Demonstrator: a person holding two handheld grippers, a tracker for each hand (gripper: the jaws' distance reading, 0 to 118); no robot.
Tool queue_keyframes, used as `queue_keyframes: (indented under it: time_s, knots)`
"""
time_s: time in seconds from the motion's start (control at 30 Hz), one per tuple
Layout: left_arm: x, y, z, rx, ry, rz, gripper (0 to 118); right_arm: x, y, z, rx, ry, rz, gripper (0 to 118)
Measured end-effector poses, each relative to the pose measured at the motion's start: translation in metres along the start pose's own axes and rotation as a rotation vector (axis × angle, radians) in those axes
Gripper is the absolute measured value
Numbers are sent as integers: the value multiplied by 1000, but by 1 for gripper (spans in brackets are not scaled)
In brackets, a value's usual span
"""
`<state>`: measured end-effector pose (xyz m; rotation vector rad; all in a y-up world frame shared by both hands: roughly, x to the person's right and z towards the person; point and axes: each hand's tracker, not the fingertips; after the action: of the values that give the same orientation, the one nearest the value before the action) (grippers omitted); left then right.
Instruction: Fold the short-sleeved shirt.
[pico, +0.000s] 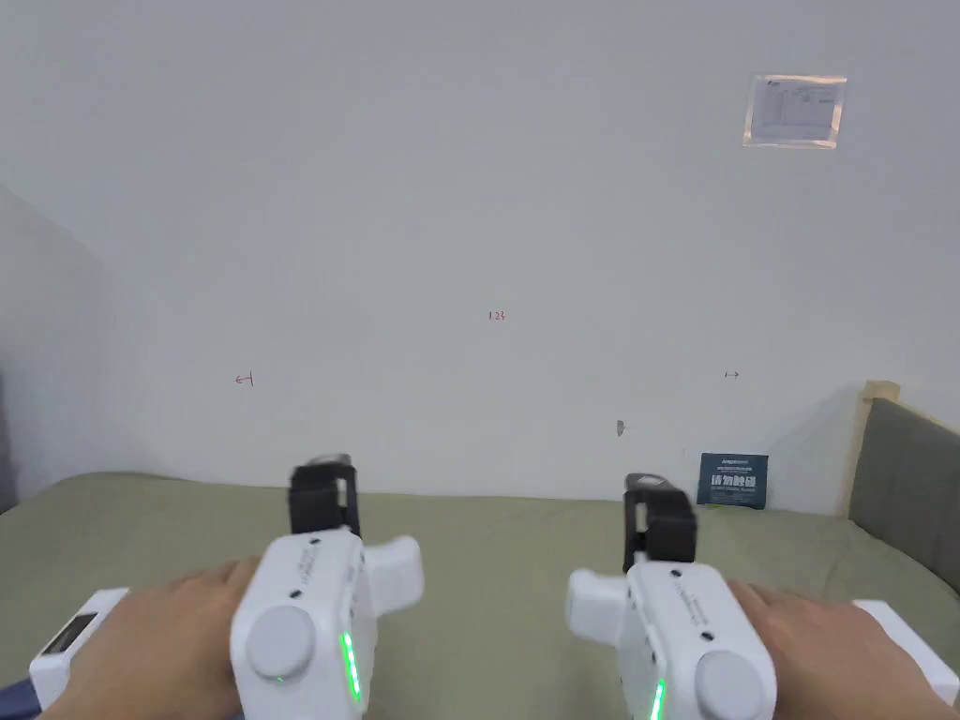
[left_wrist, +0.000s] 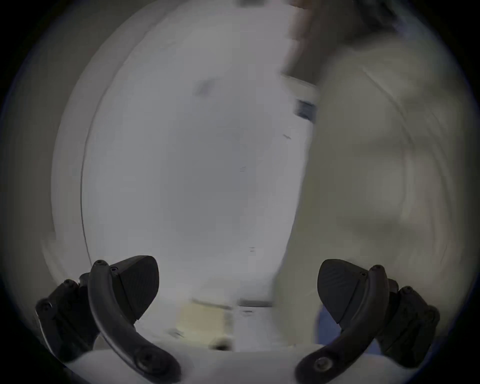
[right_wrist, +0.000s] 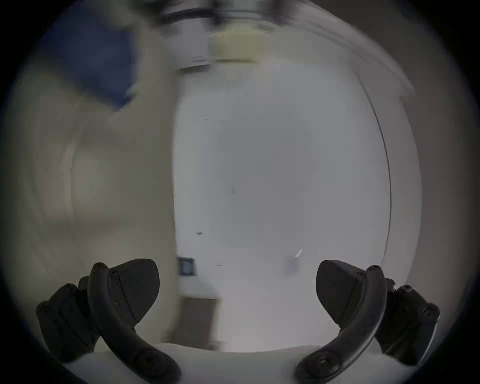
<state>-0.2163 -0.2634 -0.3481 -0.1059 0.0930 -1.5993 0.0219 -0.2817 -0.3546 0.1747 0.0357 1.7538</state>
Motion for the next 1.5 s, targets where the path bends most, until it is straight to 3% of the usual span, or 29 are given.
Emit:
queue_keyframes:
  time_s: [0.07,0.13,0.2,0.23,0.33,0.37,0.43,0.47,0.53,0.63,0.73,0.87,1.1,1.13,1.17,1.2,1.23,1.27,1.33,1.37,1.5]
  knots:
    - [24,2,-2,32,7,-146,118,-21,2,3,18,50,156,118]
    - [31,-3,0,58,-19,-75,118,-18,0,4,1,96,10,118]
    - [13,-4,2,24,-51,236,118,-2,-7,2,-76,98,-265,118]
    - [-5,-12,2,26,-82,478,118,8,-12,1,-108,109,-431,118]
    - [-37,-35,1,19,-181,1089,118,47,-35,-3,-157,214,-1046,118]
    - [-47,-43,1,25,-202,1271,118,56,-45,-2,-154,205,-1260,118]
    - [-53,-55,6,61,-210,1530,118,70,-62,5,-119,179,-1586,118]
    - [-54,-57,9,65,-174,1626,118,70,-67,8,-103,138,-1706,118]
    - [-52,-53,19,55,-98,1712,118,67,-71,16,-111,76,-1848,118]
    - [-47,-43,27,26,-51,1729,118,56,-68,23,-82,13,-1913,118]
    - [-47,-41,27,73,-130,1740,118,56,-62,25,-60,31,-1873,118]
    - [-51,-28,25,45,-72,1653,118,65,-61,23,-62,18,-1865,118]
    - [-54,-31,22,46,-85,1713,118,61,-62,20,-105,53,-1865,118]
    - [-54,-31,23,42,-81,1704,114,61,-62,20,-114,61,-1864,118]
    - [-54,-30,25,37,-74,1679,100,61,-61,20,-124,58,-1855,114]
    - [-54,-29,26,48,-74,1667,51,61,-61,20,-129,57,-1844,78]
    - [-53,-27,27,52,-64,1653,2,60,-60,23,-119,48,-1831,25]
    - [-53,-25,25,19,-26,1626,0,62,-56,22,-135,-3,-1800,1]
    - [-51,-26,21,23,-12,1659,0,62,-55,21,-159,-33,-1777,1]
    - [-52,-29,19,51,-79,1704,0,62,-57,23,-114,0,-1802,1]
    - [-44,-33,17,11,-41,1662,0,64,-46,19,-115,11,-1757,1]
